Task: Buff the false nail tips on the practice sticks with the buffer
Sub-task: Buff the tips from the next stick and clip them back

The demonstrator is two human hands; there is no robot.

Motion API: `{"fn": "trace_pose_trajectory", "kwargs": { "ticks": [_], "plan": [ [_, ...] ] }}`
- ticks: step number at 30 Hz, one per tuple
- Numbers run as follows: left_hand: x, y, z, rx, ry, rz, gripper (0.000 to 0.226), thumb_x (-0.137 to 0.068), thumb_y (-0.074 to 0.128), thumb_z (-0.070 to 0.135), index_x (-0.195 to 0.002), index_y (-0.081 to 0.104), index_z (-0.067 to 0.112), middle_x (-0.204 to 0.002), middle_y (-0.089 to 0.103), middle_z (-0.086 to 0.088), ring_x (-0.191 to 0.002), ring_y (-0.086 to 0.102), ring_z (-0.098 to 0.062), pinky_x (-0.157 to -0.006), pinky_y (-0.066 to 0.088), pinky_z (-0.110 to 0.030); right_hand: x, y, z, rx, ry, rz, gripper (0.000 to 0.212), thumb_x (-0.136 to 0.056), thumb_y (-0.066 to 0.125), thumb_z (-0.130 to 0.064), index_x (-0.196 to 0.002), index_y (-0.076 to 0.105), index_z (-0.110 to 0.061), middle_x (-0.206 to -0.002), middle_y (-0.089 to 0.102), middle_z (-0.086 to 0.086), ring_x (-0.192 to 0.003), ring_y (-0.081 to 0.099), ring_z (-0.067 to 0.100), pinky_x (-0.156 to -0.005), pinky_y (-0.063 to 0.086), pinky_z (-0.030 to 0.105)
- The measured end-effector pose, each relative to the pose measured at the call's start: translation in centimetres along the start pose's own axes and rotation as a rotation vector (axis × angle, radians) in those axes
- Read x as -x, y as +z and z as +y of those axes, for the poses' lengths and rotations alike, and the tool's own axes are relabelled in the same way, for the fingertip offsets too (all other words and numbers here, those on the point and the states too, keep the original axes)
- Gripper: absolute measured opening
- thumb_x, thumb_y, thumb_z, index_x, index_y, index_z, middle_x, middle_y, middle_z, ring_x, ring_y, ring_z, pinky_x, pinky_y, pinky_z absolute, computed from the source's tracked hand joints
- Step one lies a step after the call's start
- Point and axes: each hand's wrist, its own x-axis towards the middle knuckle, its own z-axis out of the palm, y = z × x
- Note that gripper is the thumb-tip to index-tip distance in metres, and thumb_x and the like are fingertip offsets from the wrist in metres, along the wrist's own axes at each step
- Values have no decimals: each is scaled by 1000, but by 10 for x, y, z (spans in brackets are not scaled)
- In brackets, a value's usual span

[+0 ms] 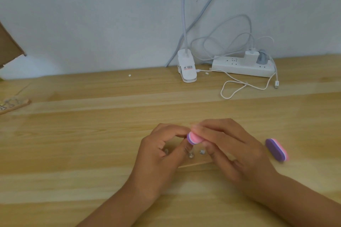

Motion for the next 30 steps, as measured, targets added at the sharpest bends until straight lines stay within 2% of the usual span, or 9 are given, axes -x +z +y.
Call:
{"fn": "trace_pose_trajectory", "kwargs": {
  "ticks": [3, 7, 10, 12, 15, 19, 23, 27, 30],
  "plan": [
    [1, 0, -1, -18, -5, 1, 9, -81, 71, 27, -88, 75, 31, -88, 70, 15, -93, 65, -15, -78, 46, -16, 0, 1, 5, 50, 30, 5, 34, -87, 63, 8, -119, 70, -2, -118, 67, 7, -108, 64, 19, -91, 51, 30],
    [1, -1, 0, -25, 36, 19, 8, -77, 68, 37, -83, 74, 34, -83, 69, 17, -89, 64, -12, -75, 47, -18, 2, 3, 2, 30, -66, -46, 34, -93, 56, 6, -123, 67, -4, -121, 65, 7, -111, 63, 18, -94, 49, 26],
    [0, 0, -2, -62, 44, 43, 6, -77, 73, 29, -80, 74, 35, -81, 69, 19, -89, 64, -13, -77, 46, -18, 0, 1, 6, 70, 22, -22, 36, -88, 60, 10, -119, 70, -4, -120, 65, 4, -109, 63, 18, -96, 48, 23],
    [0, 0, -3, -55, 42, 49, 4, -76, 74, 28, -78, 74, 32, -81, 69, 21, -89, 64, -12, -77, 45, -17, 0, 1, 3, 55, 11, -26, 35, -90, 59, 9, -121, 69, -4, -120, 65, 5, -109, 63, 18, -95, 49, 24],
    [0, 0, -2, -80, 85, 48, 12, -77, 70, 35, -88, 73, 35, -83, 69, 23, -90, 64, -8, -77, 45, -14, 2, 2, 0, 30, -85, -83, 35, -93, 55, 6, -124, 65, -5, -120, 65, 9, -111, 62, 19, -96, 48, 25],
    [1, 0, -3, -105, 101, 64, 8, -78, 75, 26, -85, 74, 29, -83, 70, 20, -89, 63, -9, -78, 46, -17, 1, -1, 4, 57, 17, -27, 30, -93, 58, 2, -119, 70, -5, -119, 66, 5, -110, 63, 17, -96, 47, 22],
    [-1, 0, -2, -107, 123, 44, 9, -79, 69, 33, -87, 73, 30, -81, 70, 20, -90, 63, -8, -77, 47, -18, 2, 2, 1, 33, -82, -86, 31, -95, 54, 1, -121, 69, -7, -120, 65, 8, -111, 62, 18, -97, 46, 24],
    [1, -1, -3, -58, 61, 70, 9, -76, 75, 18, -80, 76, 27, -83, 72, 16, -91, 65, -12, -80, 48, -18, -2, -1, 10, 77, 181, 29, 28, -91, 60, 1, -115, 72, -8, -115, 68, 4, -108, 65, 18, -97, 47, 21],
    [1, -1, -2, -40, -2, 23, 9, -76, 72, 21, -81, 74, 29, -85, 71, 17, -92, 65, -10, -79, 47, -16, -4, -2, 7, 45, 182, 42, 24, -94, 61, -5, -117, 69, -10, -114, 67, 3, -110, 63, 12, -97, 45, 20]
  ]
}}
